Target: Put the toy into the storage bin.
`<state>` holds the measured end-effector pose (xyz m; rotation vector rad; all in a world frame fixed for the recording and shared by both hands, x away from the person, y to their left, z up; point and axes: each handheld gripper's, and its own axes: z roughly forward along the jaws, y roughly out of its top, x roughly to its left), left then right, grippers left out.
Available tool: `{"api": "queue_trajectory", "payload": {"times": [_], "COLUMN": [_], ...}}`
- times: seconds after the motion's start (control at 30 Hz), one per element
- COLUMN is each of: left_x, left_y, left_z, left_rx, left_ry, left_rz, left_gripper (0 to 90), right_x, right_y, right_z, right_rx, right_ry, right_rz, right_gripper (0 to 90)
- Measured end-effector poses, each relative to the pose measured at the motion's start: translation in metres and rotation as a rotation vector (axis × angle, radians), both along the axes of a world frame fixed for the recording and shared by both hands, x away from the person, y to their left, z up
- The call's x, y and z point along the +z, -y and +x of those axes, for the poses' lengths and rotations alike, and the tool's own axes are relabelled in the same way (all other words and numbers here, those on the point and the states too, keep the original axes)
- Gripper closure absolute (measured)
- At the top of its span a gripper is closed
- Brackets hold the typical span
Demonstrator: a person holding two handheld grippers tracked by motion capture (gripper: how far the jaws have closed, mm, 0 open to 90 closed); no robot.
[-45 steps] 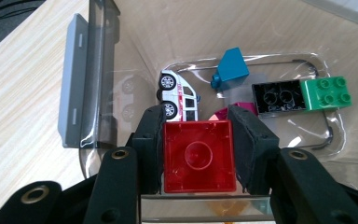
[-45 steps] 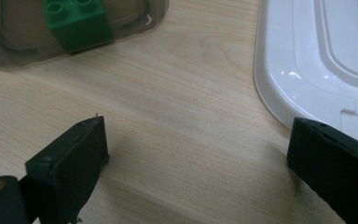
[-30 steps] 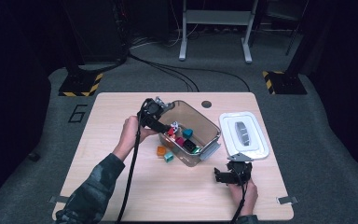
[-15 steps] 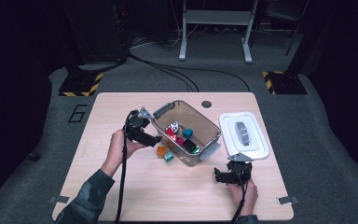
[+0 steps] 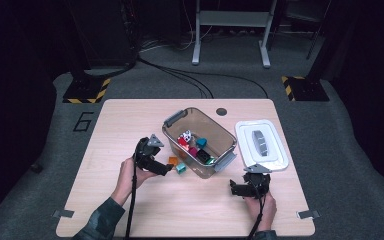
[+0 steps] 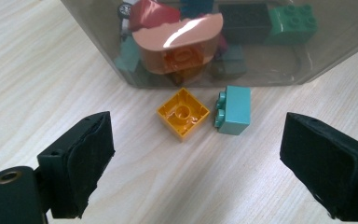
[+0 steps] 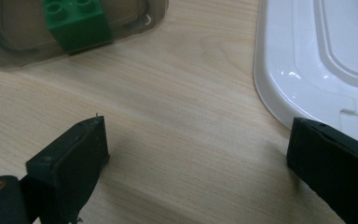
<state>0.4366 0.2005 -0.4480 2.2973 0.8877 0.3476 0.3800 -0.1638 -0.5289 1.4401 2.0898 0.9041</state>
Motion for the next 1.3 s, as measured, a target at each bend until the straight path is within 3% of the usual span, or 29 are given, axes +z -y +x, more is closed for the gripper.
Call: {"api": "queue_trajectory", "payload": {"times": [0.43, 0.77, 1.0, 1.3], "left_x": [-0.023, -0.031, -0.034, -0.041], "left_y": [0.019, 0.036, 0.041, 0.047], "left_z": [-0.008, -0.012, -0.013, -0.01], "left_rx": [-0.023, -0.046, -0.058, -0.072], "left_ry": [0.027, 0.042, 0.057, 0.046], "left_rz": [-0.017, -0.021, -0.002, 0.04], "left_gripper": [17.9, 37.1, 50.2, 57.4], "right_x": [0.0, 0.0, 0.0, 0.0], "right_y": [0.0, 0.0, 0.0, 0.0], "right_z": [0.0, 0.0, 0.0, 0.0], "right_rx": [0.001, 0.001, 0.001, 0.001], "right_ry": [0.0, 0.0, 0.0, 0.0], "right_rz": [0.0, 0.0, 0.0, 0.0], "right_gripper": [4.5, 4.5, 4.5, 4.5]}}
